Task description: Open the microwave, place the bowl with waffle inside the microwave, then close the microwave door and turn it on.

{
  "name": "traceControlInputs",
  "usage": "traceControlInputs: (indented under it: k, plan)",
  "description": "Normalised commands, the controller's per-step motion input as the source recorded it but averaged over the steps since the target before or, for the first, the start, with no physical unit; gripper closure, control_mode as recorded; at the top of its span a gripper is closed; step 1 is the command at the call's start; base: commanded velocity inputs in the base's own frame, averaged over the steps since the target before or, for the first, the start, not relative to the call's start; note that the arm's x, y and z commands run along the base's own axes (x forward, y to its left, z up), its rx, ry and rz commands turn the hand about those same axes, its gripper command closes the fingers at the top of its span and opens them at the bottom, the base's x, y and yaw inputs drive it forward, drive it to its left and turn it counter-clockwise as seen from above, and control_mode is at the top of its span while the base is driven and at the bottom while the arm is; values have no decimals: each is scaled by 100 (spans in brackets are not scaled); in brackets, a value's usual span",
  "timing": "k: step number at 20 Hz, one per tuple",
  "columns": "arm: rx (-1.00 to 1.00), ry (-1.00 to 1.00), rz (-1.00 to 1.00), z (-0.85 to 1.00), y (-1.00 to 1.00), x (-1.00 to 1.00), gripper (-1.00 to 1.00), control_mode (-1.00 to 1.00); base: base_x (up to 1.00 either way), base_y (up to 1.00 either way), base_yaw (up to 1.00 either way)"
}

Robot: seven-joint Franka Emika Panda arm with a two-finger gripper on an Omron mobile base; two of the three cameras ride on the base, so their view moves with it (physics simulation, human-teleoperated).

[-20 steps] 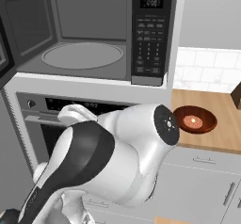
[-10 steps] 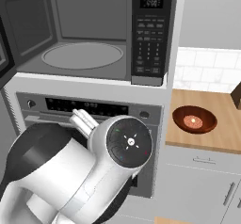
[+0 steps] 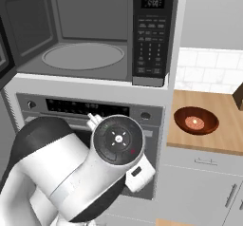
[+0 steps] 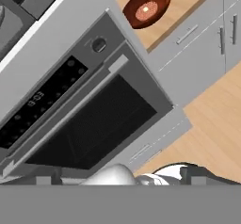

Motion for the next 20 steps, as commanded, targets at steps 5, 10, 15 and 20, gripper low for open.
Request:
traceControlInputs:
  k: [5, 10, 15, 20]
  plan:
    - [-1, 28, -4, 0, -40, 18, -100, -100, 0, 0, 0]
    - [0, 26, 0, 0, -41, 48, -100, -100, 0, 0, 0]
    - [5, 6, 2, -12, -47, 55, -100, -100, 0, 0, 0]
    - [17, 0, 7, -35, -30, 22, -100, -100, 0, 0, 0]
